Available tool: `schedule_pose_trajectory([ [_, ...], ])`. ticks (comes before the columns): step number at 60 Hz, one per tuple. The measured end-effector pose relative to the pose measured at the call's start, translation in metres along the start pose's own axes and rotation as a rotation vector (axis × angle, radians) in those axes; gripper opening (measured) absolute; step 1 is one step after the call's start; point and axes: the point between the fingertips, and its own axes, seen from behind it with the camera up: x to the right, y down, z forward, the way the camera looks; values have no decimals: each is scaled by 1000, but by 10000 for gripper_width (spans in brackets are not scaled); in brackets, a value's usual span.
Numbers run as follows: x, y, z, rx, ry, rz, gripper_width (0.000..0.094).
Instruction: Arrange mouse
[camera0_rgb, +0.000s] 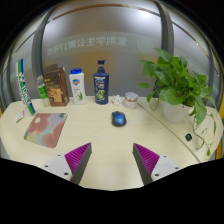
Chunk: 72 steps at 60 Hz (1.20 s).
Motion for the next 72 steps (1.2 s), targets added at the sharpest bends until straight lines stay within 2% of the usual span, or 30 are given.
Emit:
schedule_pose_trajectory([
  [13,19,-50,117,56,-33,-15,847],
  [20,24,-63,166,53,-41,-30,844],
  [23,25,-64,182,43,-38,-34,821],
  [32,28,-57,214,7,-45,-24,667],
  [35,24,-60,213,8,-65,-12,573],
  [36,26,-60,214,9,-58,-19,515],
  [43,25,-60,217,8,-54,-49,436],
  [47,28,-61,215,-4,-16,-55,397],
  [54,23,-83,195,22,48,-58,383],
  [61,-9,-155,130,160,63,6,385],
  [66,-62,-209,75,274,43,54,384],
  [68,-89,-221,58,307,16,61,383],
  [72,-153,-222,38,320,-38,56,382],
])
